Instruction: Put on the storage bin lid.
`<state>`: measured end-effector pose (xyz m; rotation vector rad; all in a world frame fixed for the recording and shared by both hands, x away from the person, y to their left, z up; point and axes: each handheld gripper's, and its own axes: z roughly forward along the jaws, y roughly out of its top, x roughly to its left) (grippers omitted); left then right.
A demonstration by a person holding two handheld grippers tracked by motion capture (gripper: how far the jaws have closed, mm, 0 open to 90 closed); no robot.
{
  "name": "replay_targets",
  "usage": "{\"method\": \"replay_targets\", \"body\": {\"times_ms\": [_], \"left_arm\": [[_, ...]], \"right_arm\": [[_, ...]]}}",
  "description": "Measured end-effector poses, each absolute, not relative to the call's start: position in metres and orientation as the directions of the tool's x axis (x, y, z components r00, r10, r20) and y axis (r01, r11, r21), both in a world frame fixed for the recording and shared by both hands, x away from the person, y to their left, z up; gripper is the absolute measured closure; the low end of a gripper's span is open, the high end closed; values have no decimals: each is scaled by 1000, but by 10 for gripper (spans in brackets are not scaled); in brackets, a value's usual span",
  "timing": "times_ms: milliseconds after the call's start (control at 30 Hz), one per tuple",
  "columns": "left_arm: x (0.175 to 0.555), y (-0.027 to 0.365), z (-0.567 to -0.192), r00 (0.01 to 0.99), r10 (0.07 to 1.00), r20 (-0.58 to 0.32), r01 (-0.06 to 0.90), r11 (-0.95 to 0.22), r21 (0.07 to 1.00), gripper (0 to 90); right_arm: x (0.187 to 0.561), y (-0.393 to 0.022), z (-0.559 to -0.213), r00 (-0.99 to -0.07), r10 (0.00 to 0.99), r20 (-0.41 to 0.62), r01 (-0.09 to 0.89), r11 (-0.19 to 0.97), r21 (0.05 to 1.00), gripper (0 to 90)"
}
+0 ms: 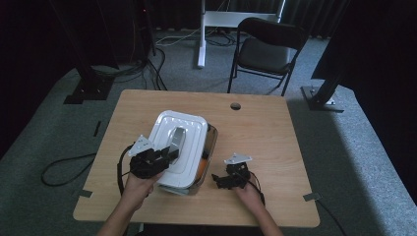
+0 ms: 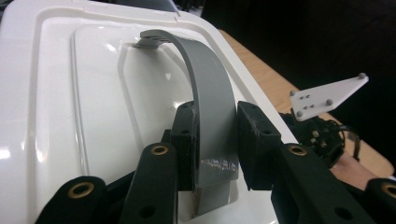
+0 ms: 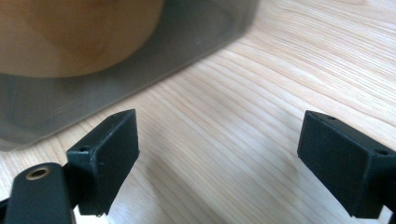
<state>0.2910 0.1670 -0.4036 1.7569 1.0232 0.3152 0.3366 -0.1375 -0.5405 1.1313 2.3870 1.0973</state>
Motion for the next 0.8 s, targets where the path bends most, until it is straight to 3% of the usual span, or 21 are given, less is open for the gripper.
{"method": "replay_targets", "body": {"times_ms": [800], "left_arm": [[311,145,-417,623,734,-270,547,-162,822,705]], "right_arm": [[337,-150,-540,-632,772,70,552,385,739,119]]}}
